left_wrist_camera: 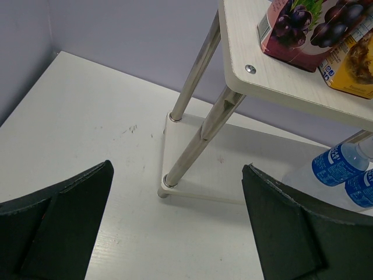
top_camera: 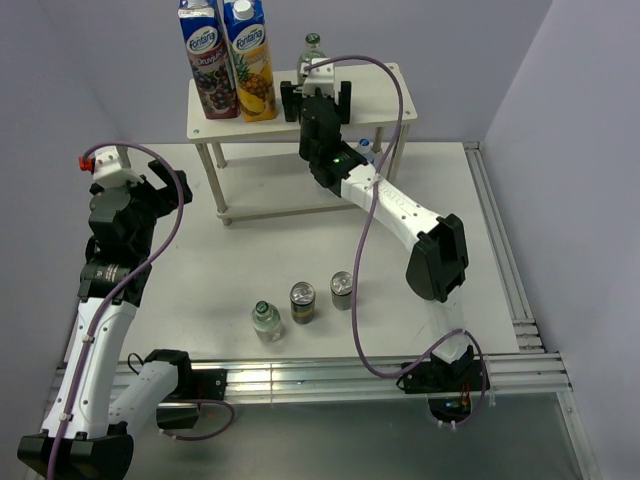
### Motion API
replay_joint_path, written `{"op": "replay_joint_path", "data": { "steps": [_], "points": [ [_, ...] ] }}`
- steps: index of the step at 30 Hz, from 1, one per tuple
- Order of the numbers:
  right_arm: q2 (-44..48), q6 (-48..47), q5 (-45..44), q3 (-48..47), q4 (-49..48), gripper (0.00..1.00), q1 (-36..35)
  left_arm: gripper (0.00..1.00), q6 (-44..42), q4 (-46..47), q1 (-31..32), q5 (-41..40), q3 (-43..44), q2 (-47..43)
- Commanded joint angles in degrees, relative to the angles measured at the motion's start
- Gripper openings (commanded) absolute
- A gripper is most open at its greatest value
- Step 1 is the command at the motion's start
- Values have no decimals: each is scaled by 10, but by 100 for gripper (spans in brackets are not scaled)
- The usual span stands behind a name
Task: Place and organize the beverage onto the shelf
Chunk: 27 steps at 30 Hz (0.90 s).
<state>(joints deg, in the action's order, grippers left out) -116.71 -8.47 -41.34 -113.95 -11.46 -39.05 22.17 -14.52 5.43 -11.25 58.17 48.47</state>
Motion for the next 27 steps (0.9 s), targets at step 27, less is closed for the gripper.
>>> {"op": "replay_joint_path", "data": {
  "steps": [27],
  "points": [
    [93,48,100,72,16,100,59,99,-1,11,-4,3,6,-5]
  ]
}}
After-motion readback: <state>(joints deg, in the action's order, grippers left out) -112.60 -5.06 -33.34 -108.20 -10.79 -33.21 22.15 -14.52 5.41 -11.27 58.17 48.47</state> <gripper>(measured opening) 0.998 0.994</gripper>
